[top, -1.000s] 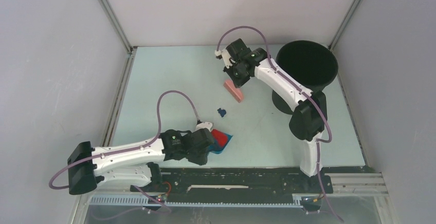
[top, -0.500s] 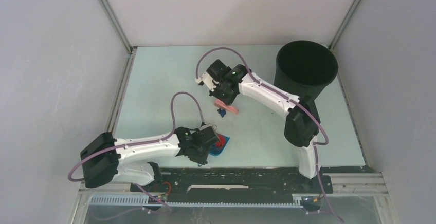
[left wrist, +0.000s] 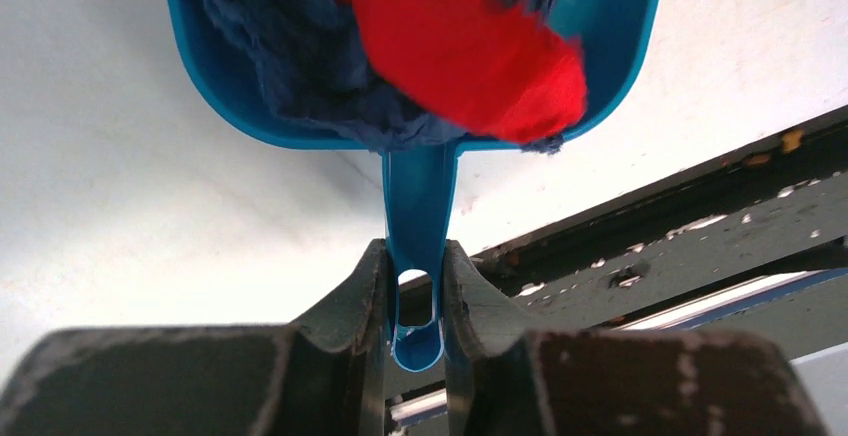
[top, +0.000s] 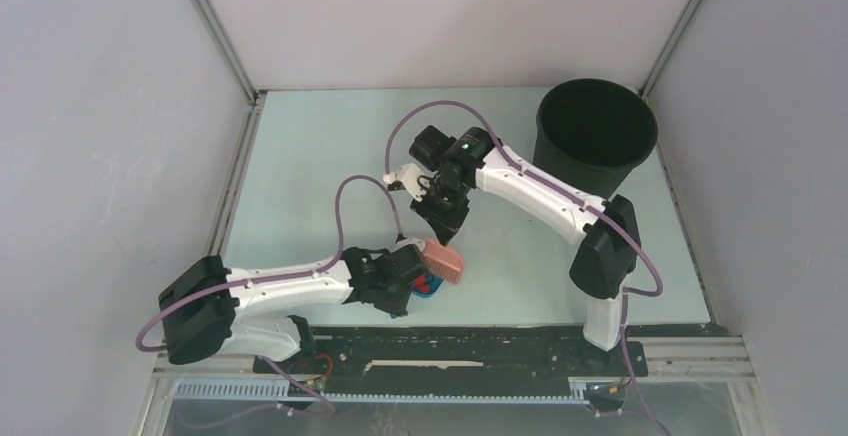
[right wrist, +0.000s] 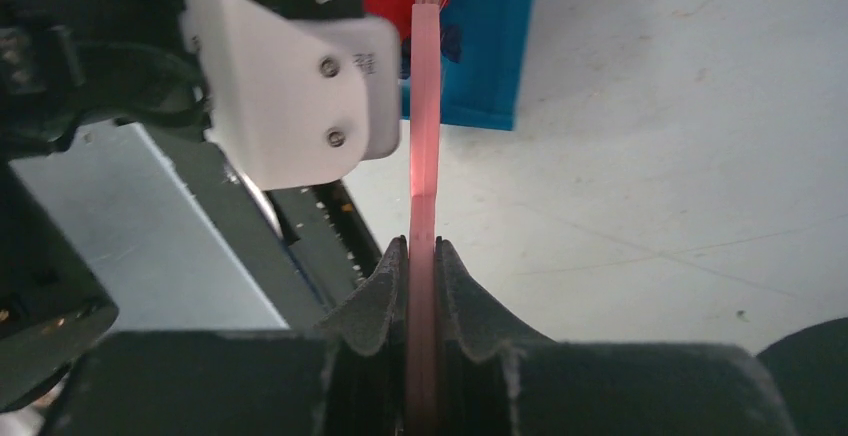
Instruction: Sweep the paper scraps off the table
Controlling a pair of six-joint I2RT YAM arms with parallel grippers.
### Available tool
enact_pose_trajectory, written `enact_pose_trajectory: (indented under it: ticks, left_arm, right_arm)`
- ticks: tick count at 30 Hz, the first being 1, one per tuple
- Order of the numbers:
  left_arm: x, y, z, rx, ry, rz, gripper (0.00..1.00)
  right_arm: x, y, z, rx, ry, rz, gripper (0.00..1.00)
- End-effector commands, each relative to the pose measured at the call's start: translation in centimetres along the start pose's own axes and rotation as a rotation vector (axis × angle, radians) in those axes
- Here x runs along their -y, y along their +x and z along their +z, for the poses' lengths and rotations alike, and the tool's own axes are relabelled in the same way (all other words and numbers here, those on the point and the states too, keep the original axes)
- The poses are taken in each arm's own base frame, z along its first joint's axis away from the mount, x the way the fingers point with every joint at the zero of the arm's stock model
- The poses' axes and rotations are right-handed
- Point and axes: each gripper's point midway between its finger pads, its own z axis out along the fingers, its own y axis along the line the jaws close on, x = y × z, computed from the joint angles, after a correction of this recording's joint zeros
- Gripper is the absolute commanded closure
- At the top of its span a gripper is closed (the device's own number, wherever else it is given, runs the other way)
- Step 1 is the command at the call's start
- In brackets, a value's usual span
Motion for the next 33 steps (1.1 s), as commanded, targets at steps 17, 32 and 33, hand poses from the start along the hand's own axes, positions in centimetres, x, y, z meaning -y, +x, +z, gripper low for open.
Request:
enact_pose_trajectory:
  ticks: [17,32,33]
  left_arm:
    - [1.8,-4.4,-0.5,0.372,0.088,0.068,1.0]
    - [2.4,-7.2,-5.3,0.318,0.042,0.123,1.0]
    - [2.5,-7.5,-5.6,0.313,0.043,0.128,1.0]
  right_arm:
    - [5.3,3.1,-9.6,0.146,0.27,0.152,1.0]
    - [3.8,15.7,-12.6,0.409,0.298,0.2,1.0]
    - [3.5,16.4,-12.4,0.422,0.295,0.199,1.0]
